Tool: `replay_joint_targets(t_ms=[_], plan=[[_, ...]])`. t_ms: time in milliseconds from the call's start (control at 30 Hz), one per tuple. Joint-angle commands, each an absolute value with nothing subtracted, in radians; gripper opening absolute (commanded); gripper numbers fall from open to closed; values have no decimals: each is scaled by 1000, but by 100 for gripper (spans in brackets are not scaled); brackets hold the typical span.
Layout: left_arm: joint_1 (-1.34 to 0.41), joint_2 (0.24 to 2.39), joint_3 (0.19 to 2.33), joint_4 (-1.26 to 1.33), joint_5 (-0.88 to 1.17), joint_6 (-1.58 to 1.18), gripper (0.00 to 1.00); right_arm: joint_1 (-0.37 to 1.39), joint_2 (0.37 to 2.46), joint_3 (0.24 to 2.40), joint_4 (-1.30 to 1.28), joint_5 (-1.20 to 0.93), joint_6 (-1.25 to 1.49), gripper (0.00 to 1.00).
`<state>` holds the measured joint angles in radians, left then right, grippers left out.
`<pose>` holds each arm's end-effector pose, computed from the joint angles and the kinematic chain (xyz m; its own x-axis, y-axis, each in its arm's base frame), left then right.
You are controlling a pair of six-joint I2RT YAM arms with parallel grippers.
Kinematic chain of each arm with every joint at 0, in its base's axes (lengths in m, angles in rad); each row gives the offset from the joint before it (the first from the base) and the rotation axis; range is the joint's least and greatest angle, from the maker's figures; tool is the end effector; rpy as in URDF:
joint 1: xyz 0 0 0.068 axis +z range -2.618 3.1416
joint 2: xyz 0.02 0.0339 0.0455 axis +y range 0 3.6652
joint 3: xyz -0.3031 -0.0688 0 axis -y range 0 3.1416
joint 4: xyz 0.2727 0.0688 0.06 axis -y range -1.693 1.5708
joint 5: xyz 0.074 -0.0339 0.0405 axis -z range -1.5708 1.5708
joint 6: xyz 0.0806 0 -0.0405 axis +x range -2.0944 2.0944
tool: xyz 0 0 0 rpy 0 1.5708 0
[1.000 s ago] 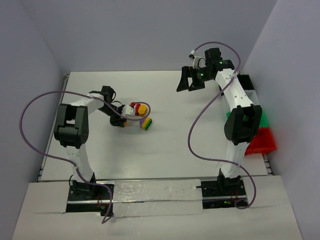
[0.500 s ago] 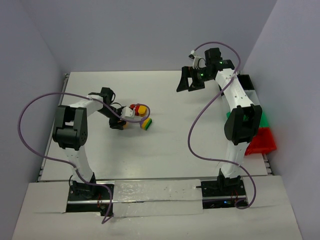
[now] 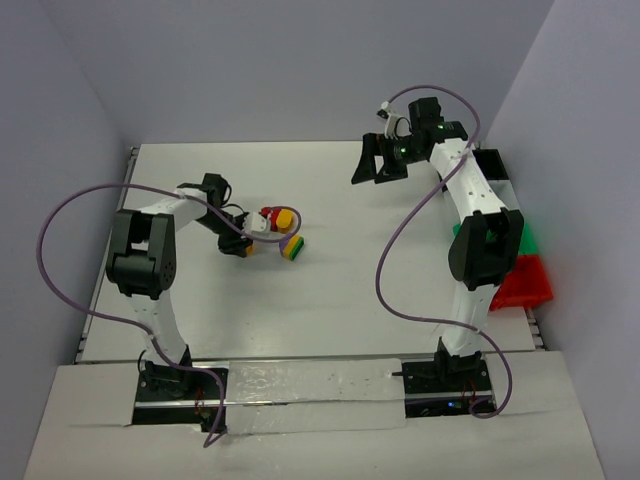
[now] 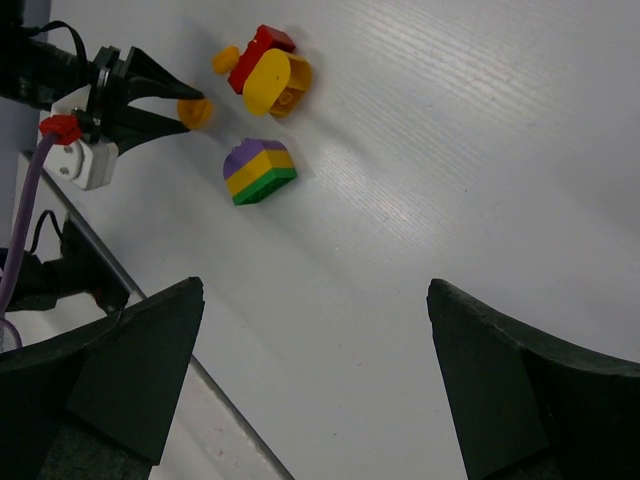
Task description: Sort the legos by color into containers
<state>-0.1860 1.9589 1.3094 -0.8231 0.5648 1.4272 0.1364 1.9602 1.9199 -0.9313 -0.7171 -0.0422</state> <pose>0.3872 -0.1168 0.1355 0.0657 0.8383 -0.5412 0.9977 -0.0647 0.0208 0.4742 0.1186 0.3316 -0.7976 -0.1416 -0.5864 -0.5038 0.6910 0.5184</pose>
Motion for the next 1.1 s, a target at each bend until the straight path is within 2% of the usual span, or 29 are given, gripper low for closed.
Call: replay_joint_targets(t_ms=[0, 233, 433, 633, 1067], plan=[[-199, 1882, 1322, -711, 593, 1269, 11, 161, 1873, 1803, -782, -777, 84, 100], [-293, 1695, 1277, -449, 628, 896, 1, 203, 1849, 1693, -637, -905, 223, 100], [-386, 1604, 1273, -350, 662, 686, 0, 251, 1881, 1683, -539, -1052, 351, 100], [-436, 1595, 1327, -349, 696, 589, 0, 291, 1927, 1720, -528, -1090, 373, 98], [-465, 1608, 1365, -350, 715, 549, 0, 347, 2013, 1644, -350, -1200, 550, 81]])
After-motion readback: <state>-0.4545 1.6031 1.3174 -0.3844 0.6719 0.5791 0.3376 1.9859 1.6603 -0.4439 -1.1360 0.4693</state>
